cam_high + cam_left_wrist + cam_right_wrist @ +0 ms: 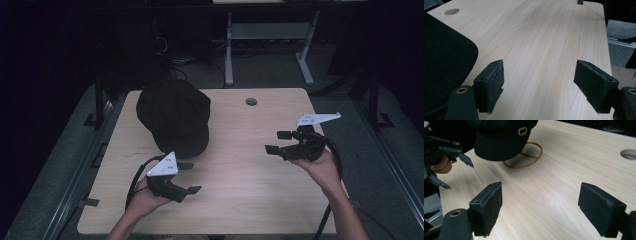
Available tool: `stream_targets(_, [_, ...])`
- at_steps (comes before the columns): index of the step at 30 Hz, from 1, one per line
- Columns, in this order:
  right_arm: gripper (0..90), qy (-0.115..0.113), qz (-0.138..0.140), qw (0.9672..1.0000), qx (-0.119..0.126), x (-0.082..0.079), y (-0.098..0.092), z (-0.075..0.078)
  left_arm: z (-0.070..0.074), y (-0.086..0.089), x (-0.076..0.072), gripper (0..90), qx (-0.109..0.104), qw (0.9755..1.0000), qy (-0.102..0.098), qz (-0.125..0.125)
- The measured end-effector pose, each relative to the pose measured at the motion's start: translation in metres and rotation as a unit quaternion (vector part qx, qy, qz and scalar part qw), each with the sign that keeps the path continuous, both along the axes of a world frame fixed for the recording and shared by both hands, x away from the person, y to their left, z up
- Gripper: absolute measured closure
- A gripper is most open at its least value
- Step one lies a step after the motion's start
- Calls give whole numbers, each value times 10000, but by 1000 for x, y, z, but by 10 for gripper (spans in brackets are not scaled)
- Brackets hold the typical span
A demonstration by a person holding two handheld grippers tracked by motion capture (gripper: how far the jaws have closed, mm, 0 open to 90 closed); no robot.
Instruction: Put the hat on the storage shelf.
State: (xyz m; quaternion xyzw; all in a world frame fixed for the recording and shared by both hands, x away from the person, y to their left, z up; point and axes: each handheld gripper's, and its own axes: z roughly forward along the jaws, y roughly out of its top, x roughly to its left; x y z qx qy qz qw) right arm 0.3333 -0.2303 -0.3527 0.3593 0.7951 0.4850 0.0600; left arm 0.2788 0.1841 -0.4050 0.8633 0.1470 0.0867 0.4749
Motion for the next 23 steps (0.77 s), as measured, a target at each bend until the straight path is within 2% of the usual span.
stream_targets(6, [191,51,-93,9999,59,-10,-12,-13,0,1,0,237,-2,10000,-9,7])
stream_targets(15, [188,160,-196,9997,-69,-33,-28,-34,0,2,1,237,16,10000,-16,17])
stream_targets(19, [184,146,-233,9996,-93,-49,-30,-44,1,1,1,237,-17,10000,-16,35])
stream_targets(23, [174,65,-326,9994,-45,-71,-29,-59,1,0,1,237,-7,10000,-34,36])
